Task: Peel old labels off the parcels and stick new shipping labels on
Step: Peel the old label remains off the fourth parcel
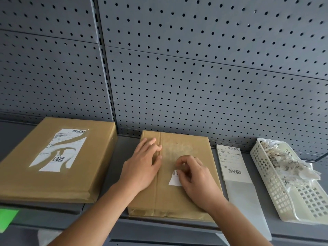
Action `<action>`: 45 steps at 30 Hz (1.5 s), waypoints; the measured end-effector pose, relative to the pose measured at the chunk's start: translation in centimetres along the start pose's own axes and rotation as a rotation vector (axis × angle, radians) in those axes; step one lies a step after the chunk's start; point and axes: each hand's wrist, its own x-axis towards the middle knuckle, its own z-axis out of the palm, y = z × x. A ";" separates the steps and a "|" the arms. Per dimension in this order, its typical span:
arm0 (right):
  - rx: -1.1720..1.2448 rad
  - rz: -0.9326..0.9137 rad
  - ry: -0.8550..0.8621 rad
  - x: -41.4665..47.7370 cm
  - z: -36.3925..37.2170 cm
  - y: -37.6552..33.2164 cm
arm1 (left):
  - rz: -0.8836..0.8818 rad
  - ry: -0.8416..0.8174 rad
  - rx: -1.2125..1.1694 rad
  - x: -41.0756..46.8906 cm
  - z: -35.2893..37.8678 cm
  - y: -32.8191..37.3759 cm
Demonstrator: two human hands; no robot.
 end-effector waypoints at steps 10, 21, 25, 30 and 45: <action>-0.339 -0.162 -0.026 1.1 1.0 0.4 | -0.004 -0.006 -0.002 0.1 0.0 0.0; -0.157 -0.100 -0.027 0.5 0.3 0.9 | -0.006 -0.003 -0.011 0.0 0.0 0.0; -0.086 -0.087 0.005 0.4 0.1 1.0 | -0.004 -0.006 -0.007 0.1 -0.1 0.0; -0.151 -0.115 -0.022 0.4 0.1 1.3 | -0.006 -0.009 -0.013 0.0 -0.1 0.1; -0.135 -0.173 0.028 -1.2 0.1 1.1 | 0.004 -0.004 -0.022 0.0 0.0 0.0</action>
